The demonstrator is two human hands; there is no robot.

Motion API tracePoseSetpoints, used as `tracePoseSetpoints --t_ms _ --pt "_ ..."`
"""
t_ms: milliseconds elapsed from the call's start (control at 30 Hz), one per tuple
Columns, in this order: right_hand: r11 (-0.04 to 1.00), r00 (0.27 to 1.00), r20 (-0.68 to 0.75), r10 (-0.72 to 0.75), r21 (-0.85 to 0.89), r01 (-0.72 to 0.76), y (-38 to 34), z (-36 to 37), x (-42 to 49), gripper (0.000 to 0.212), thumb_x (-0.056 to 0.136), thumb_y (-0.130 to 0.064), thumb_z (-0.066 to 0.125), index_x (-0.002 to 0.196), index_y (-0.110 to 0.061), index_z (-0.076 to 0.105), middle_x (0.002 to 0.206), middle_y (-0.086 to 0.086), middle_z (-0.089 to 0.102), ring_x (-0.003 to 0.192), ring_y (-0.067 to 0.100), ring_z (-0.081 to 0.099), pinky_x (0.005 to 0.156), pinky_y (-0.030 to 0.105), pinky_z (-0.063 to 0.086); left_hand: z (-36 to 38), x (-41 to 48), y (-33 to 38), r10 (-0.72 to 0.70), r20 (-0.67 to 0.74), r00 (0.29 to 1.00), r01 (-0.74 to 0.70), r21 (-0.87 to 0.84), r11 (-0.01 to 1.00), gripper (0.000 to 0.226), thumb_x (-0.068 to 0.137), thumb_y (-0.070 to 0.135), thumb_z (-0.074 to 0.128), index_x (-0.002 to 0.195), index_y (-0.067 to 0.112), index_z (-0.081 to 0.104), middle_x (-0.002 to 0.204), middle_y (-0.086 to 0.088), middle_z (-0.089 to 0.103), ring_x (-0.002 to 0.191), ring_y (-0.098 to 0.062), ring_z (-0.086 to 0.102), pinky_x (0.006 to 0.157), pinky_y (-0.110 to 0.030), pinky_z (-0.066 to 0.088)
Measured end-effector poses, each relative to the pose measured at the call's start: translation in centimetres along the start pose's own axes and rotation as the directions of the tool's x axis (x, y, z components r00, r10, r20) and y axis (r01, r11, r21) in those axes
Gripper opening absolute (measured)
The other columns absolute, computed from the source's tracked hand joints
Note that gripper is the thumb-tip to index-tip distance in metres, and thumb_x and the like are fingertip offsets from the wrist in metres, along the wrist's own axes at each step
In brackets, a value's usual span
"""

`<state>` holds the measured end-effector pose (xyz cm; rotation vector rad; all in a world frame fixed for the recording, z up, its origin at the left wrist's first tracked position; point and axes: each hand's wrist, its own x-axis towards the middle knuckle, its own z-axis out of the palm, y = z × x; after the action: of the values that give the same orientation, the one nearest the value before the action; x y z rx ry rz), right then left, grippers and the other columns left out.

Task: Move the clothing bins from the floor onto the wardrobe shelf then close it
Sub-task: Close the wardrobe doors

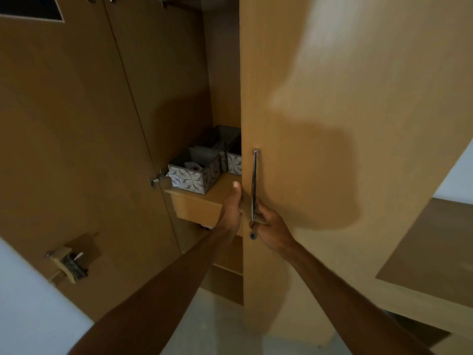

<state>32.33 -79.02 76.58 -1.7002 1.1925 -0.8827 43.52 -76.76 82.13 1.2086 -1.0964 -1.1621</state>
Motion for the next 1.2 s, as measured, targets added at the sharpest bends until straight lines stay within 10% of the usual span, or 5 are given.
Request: tracePoseSetpoints --t_ms 233,400,600,1000,1200 --pt "0.999 1.000 -0.013 -0.021 -0.027 0.020 1.4 -1.2 4.6 0.076 0.081 -0.011 0.061 0.147 -0.035 0.033 0.142 -0.010 0.051 0.129 0.008 0.049 0.105 0.042 0.046 0.4 5.1 -0.4 0.021 0.029 0.999 -0.022 0.025 0.999 0.039 0.101 0.053 0.014 0.103 0.045 0.052 0.102 0.030 0.054 0.092 0.016 0.053 0.076 -0.024 0.042" --pt "1.000 1.000 0.008 -0.003 -0.008 0.003 1.5 -1.6 6.3 0.087 0.073 -0.023 0.061 0.150 -0.036 0.024 0.150 -0.010 0.042 0.137 0.009 0.040 0.109 0.043 0.042 0.7 7.4 -0.3 -0.048 0.084 0.995 0.043 0.059 0.997 0.063 0.096 0.064 0.013 0.147 0.032 0.034 0.149 0.015 0.038 0.141 -0.009 0.032 0.110 -0.046 0.024" --pt "1.000 1.000 0.014 -0.005 -0.011 0.005 2.1 -2.1 7.3 0.092 0.068 -0.033 0.060 0.150 -0.040 0.020 0.150 -0.011 0.042 0.137 0.009 0.040 0.108 0.044 0.042 0.6 8.8 -0.2 -0.102 0.111 0.989 0.093 0.082 0.992 0.069 0.094 0.068 0.012 0.152 0.033 0.023 0.159 0.007 0.027 0.146 -0.014 0.024 0.117 -0.056 0.014" --pt "0.995 1.000 -0.004 0.005 0.098 -0.004 3.0 -2.2 4.5 0.074 0.086 -0.007 0.065 0.149 -0.025 0.031 0.150 -0.004 0.042 0.132 0.013 0.045 0.103 0.027 0.040 -0.2 8.5 -1.4 0.100 0.148 0.984 -0.119 0.125 0.985 0.048 0.101 0.050 0.030 0.139 0.027 0.049 0.131 0.022 0.051 0.114 0.011 0.050 0.091 -0.013 0.040" --pt "0.994 0.998 0.015 0.062 0.094 -0.063 4.3 -2.2 2.2 0.064 0.087 -0.009 0.066 0.145 -0.021 0.041 0.141 -0.003 0.052 0.125 0.012 0.053 0.105 0.034 0.045 -4.5 6.2 -9.0 -0.028 -0.219 0.975 0.028 -0.005 1.000 0.009 0.092 0.012 0.062 0.090 0.014 0.071 0.096 -0.007 0.071 0.097 -0.025 0.065 0.095 -0.048 0.049"
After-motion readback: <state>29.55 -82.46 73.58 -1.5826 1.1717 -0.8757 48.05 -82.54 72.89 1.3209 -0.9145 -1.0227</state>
